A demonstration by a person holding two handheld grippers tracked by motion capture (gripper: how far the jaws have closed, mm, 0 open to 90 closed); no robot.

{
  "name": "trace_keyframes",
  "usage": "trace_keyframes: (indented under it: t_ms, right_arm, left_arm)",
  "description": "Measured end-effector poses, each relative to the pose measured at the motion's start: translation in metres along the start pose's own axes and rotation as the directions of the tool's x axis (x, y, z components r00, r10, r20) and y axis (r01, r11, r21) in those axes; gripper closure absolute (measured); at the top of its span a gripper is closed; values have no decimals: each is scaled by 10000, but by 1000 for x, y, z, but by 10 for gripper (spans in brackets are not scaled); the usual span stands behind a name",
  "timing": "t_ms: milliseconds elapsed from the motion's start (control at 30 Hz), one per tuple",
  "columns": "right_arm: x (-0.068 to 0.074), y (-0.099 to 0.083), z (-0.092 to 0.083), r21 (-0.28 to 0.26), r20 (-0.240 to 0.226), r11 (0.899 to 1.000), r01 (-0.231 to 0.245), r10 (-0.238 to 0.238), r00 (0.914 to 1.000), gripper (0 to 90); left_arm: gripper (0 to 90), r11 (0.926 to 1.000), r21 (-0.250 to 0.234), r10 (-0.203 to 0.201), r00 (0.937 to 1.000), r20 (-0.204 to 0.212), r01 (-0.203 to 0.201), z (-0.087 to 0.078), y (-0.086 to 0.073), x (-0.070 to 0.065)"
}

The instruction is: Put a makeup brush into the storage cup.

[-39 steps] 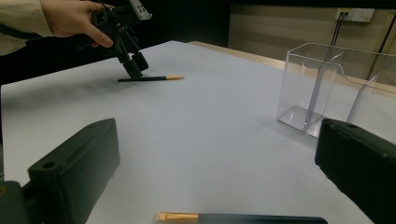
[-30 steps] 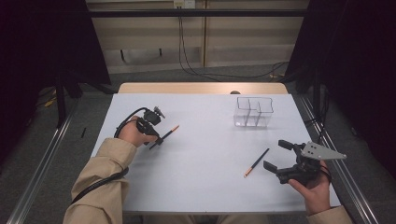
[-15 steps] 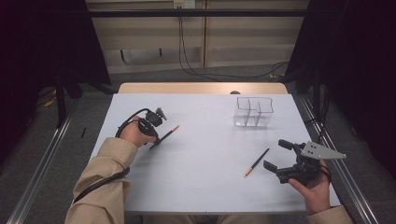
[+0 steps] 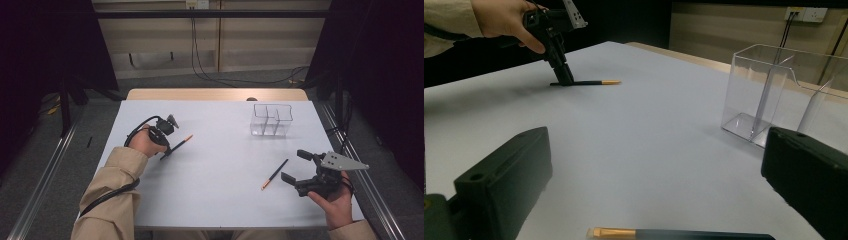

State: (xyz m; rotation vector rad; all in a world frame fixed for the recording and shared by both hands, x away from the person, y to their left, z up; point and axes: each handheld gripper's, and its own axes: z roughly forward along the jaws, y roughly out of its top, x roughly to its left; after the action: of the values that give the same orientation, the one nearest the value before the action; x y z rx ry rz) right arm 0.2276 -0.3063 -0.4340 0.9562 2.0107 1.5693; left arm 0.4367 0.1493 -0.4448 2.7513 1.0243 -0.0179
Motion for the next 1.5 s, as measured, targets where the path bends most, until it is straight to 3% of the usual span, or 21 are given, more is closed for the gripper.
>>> trace_keyframes:
  t_ms: [267,500,667,1100,1300,1500]
  right_arm:
    - [0,0,0,11,18,10000,-12,12,10000,0]
    - [0,0,0,13,1,10000,15,-15,10000,0]
    - [0,0,0,-2,-1,10000,19,-19,10000,0]
    - [0,0,1,7,-18,10000,21,-21,10000,0]
    - [0,0,0,-2,-22,10000,25,-25,10000,0]
    - [1,0,2,27,-64,10000,48,-48,10000,0]
  left_arm:
    - [854,9992,-328,-221,9998,-11,221,-2,-3,3]
    - [854,9920,-1136,-529,9983,235,553,-7,-7,6]
    - [854,9890,-1332,-600,9977,307,636,-9,-10,5]
    - [848,9972,-600,-444,9988,225,457,-1,-7,4]
    - [836,9996,74,-271,9996,41,271,0,-1,0]
    - [834,9972,711,-246,9997,-19,246,3,7,-1]
